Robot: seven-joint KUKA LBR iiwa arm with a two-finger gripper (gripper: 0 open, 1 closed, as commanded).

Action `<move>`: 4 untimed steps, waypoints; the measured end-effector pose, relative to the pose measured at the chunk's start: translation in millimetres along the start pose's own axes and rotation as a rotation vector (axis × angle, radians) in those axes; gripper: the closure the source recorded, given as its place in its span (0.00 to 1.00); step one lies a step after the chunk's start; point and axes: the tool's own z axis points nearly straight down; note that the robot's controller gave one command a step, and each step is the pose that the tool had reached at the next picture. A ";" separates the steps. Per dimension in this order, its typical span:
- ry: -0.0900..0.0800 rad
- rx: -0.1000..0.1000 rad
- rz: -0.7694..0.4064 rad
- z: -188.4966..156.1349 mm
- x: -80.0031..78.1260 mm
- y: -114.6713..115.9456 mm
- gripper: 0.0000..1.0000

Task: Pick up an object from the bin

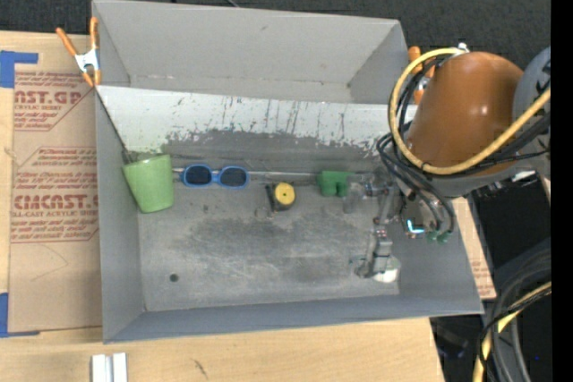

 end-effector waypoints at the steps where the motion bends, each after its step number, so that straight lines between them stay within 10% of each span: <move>1: -0.004 0.000 -0.444 157.2 -24.3 -71.1 0.00; 2: -0.016 0.004 -0.464 153.8 -8.2 -108.3 0.00; 3: -0.008 0.001 -0.467 155.0 -6.5 -106.5 1.00; 4: -0.015 0.006 -0.479 65.5 -7.6 -107.8 1.00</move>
Offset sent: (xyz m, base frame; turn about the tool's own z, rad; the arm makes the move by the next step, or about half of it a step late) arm 0.0242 -0.0714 -0.1545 -0.4457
